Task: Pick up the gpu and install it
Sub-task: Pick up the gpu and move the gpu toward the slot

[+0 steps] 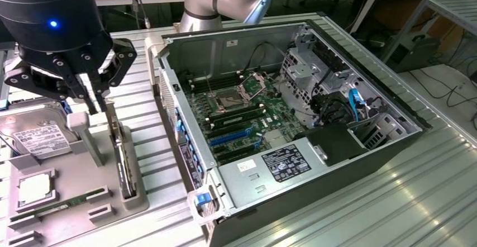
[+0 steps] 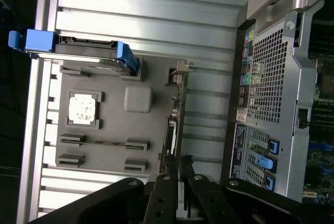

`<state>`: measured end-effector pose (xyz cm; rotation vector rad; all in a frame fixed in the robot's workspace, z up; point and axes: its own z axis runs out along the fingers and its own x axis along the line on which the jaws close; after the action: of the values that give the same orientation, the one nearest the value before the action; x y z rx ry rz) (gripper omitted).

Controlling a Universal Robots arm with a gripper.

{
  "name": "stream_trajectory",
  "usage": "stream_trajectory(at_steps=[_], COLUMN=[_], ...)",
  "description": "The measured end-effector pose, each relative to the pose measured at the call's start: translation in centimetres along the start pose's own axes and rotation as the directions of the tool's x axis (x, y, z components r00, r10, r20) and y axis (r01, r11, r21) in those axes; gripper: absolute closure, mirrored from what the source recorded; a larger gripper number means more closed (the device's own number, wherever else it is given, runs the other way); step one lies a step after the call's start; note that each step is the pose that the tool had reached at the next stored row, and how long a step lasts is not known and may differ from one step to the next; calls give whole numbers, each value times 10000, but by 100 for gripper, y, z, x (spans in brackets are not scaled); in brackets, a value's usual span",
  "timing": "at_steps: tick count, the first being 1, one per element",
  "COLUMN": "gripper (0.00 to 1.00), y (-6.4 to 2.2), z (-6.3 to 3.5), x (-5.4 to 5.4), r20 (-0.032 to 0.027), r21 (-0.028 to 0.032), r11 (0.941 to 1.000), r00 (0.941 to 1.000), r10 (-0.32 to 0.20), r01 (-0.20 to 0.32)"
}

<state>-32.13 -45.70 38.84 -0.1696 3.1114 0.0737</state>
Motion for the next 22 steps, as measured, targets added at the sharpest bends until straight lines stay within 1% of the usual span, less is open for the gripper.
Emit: stream_trajectory(at_steps=[1, 5, 6, 7, 8, 9, 10, 11, 12, 13, 17, 22], gripper=[83, 58, 58, 52, 52, 46, 46, 34, 34, 27, 27, 27], y=[0, 0, 0, 0, 0, 0, 0, 0, 0, 0, 0, -5], z=[0, 0, 0, 0, 0, 0, 0, 0, 0, 0, 8, 84], x=[0, 0, 0, 0, 0, 0, 0, 0, 0, 0, 0, 2], r20=[-1, -1, 0, 0, 0, 0, 0, -1, 0, 0, -19, -21], r21=[0, 0, 0, 0, 0, 0, 0, 0, 0, 0, 24, 24], r11=[10000, 10000, 10000, 10000, 10000, 10000, 10000, 10000, 10000, 10000, 10000, 10000], r00=[10000, 10000, 10000, 10000, 10000, 10000, 10000, 10000, 10000, 10000, 10000, 10000], r10=[0, 0, 0, 0, 0, -1, 0, 0, 0, 0, -5, 40], r01=[0, 0, 0, 0, 0, 1, 0, 0, 0, 0, 5, -40])
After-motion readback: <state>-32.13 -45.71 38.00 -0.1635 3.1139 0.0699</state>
